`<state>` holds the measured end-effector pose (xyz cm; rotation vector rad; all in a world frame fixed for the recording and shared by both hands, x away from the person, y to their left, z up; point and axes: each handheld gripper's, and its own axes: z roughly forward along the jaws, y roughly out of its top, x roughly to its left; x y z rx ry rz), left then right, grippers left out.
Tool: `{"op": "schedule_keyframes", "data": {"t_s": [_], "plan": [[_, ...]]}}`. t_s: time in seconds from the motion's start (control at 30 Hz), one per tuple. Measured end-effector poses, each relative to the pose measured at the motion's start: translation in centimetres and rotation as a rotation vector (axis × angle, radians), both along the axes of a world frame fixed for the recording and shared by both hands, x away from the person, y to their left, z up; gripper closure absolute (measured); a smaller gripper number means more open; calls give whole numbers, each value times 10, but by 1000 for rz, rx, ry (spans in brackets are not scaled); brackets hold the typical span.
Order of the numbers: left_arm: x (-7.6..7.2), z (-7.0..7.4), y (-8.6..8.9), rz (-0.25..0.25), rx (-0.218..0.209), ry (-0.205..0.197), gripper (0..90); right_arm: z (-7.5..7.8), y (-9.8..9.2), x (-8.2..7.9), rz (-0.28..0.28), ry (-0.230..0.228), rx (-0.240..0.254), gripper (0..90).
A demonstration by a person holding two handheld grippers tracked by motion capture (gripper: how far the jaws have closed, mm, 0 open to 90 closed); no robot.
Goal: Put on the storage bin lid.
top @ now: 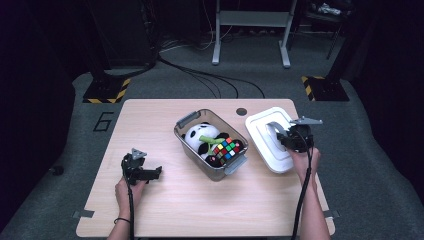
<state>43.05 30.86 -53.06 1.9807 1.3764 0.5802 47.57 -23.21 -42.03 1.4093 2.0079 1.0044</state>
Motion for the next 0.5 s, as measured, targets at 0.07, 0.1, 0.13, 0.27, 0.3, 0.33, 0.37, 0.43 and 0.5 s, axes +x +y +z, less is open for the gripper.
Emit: {"op": "schedule_keyframes", "data": {"t_s": [0.07, 0.1, 0.13, 0.27, 0.3, 0.33, 0.37, 0.43, 0.5], "plan": [[0, 0, 0, 0, 0, 0, 0, 5, 0, -1, 2, -3, 1, 665], [0, 0, 0, 0, 0, 0, 0, 7, 0, -1, 4, -7, 1, 665], [0, 0, 0, 0, 0, 0, 0, 9, 1, -1, 3, -12, -1, 665], [0, 0, 0, 0, 0, 0, 0, 18, 1, -1, 0, -21, -2, 665], [0, 0, 0, 0, 0, 0, 0, 20, 1, -1, -1, -24, 0, 665], [0, 0, 0, 0, 0, 0, 0, 23, 1, -1, 1, -28, -2, 665], [0, 0, 0, 0, 0, 0, 0, 25, 1, -1, 0, -32, 0, 666], [0, 0, 0, -1, 0, 1, 0, 31, 1, -1, 4, -42, 0, 665], [0, 0, 0, -1, 1, 1, 0, 37, 2, -1, 7, -49, 3, 665]]}}
